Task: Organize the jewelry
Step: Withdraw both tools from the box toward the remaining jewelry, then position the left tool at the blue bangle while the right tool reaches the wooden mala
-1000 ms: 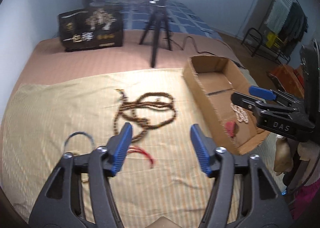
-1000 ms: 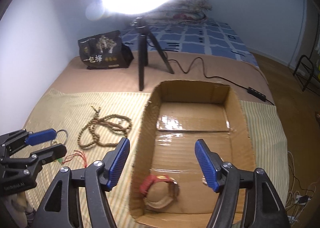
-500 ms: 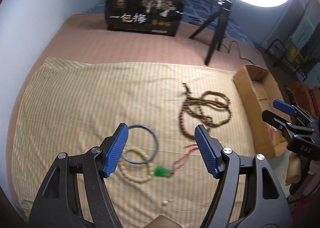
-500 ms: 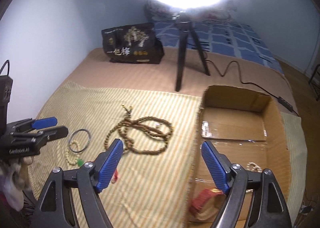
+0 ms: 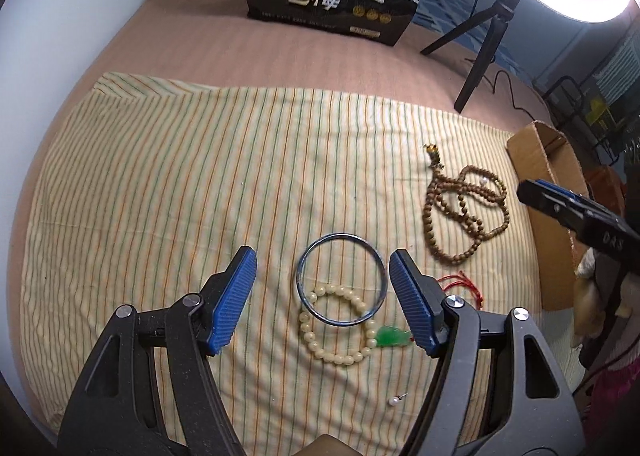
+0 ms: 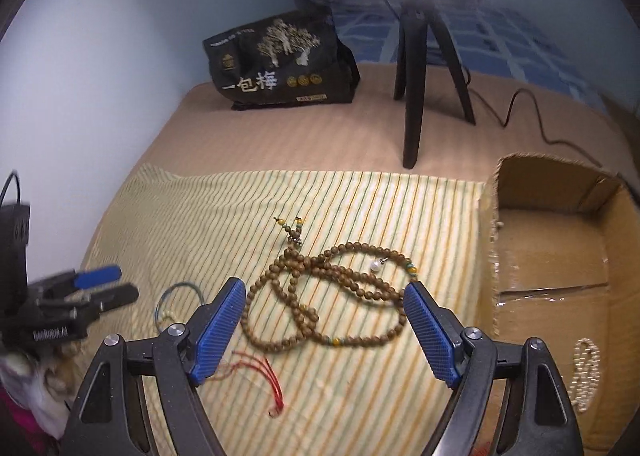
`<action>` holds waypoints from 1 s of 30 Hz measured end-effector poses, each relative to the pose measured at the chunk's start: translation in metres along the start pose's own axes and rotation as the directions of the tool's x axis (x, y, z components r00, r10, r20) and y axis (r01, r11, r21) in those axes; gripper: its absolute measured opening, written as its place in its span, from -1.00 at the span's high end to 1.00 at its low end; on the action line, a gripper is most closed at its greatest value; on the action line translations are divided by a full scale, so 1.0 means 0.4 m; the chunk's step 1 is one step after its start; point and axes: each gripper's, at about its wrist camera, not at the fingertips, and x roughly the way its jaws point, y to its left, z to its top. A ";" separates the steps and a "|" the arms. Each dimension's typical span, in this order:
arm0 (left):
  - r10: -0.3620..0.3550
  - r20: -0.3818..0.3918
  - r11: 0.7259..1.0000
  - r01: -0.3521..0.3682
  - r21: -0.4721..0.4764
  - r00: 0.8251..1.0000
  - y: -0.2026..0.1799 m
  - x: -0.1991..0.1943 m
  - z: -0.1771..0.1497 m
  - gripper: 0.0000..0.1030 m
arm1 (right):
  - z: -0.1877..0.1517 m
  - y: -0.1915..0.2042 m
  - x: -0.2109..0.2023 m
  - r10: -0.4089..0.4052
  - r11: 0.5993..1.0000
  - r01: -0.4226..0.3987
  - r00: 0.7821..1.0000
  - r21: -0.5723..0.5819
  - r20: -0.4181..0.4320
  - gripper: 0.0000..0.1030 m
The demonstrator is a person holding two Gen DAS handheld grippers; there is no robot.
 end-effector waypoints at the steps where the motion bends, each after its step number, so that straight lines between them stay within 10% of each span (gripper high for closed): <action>1: 0.000 -0.004 1.000 0.000 0.002 1.000 0.001 0.005 0.000 -0.38 | 0.003 0.001 0.009 0.004 1.000 -0.003 1.000 0.005 -0.006 -0.61; 30: -0.048 -0.146 0.998 0.055 0.043 0.988 -0.056 0.158 0.016 -0.50 | 0.026 0.061 0.156 0.011 0.998 -0.017 0.994 -0.052 -0.108 -0.56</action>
